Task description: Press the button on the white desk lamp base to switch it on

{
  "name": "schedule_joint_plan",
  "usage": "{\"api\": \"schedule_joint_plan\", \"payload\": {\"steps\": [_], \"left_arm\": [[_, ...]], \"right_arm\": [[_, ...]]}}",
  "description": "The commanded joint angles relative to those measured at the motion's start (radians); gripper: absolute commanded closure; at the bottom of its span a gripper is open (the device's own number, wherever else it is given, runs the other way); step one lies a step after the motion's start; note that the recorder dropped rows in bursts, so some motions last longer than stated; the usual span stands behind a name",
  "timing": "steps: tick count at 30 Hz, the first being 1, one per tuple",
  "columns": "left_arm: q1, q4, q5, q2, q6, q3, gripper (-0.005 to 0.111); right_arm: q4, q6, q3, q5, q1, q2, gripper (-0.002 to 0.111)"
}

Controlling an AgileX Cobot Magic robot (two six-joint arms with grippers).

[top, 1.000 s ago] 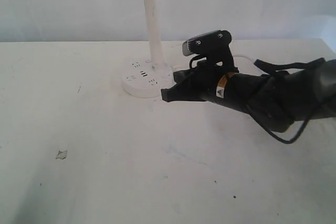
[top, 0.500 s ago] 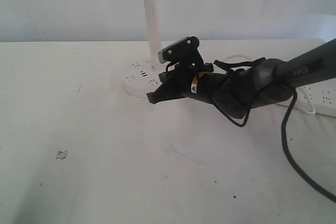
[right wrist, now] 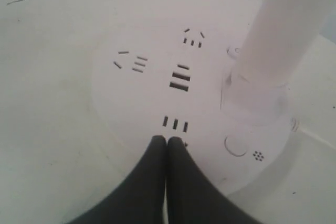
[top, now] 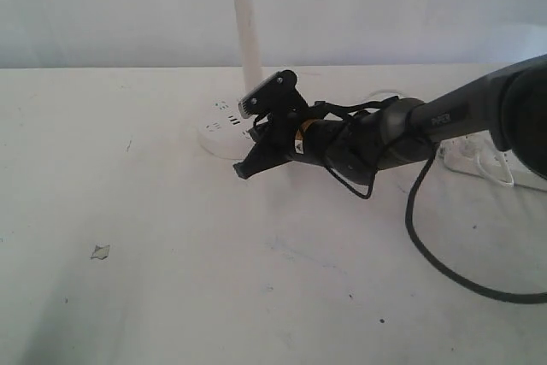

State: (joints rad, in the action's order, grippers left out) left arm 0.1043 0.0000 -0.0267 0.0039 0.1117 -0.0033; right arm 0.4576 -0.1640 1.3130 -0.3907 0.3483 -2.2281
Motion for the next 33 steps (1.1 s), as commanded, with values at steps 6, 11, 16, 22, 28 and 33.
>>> {"api": "schedule_joint_plan", "payload": {"steps": [6, 11, 16, 22, 28, 33], "left_arm": [[0.002, -0.006, 0.004, -0.004, -0.003, 0.003, 0.107], [0.002, -0.006, 0.004, -0.004, -0.003, 0.003, 0.107], [0.002, -0.006, 0.004, -0.004, -0.003, 0.003, 0.107], [0.002, -0.006, 0.004, -0.004, -0.003, 0.003, 0.107], [0.002, -0.006, 0.004, -0.004, -0.003, 0.003, 0.107], [0.002, -0.006, 0.004, -0.004, -0.003, 0.003, 0.107]], "right_arm": [[-0.107, 0.008, 0.071, -0.028, -0.043, -0.030, 0.108], [-0.111, 0.007, 0.107, -0.016, -0.052, -0.055, 0.108], [-0.111, -0.021, 0.142, -0.014, -0.052, -0.083, 0.108], [-0.113, -0.165, 0.187, 0.017, -0.052, -0.106, 0.108], [-0.143, -0.179, 0.215, 0.103, -0.052, -0.112, 0.108], [-0.143, -0.267, 0.250, 0.160, -0.052, -0.117, 0.108]]}}
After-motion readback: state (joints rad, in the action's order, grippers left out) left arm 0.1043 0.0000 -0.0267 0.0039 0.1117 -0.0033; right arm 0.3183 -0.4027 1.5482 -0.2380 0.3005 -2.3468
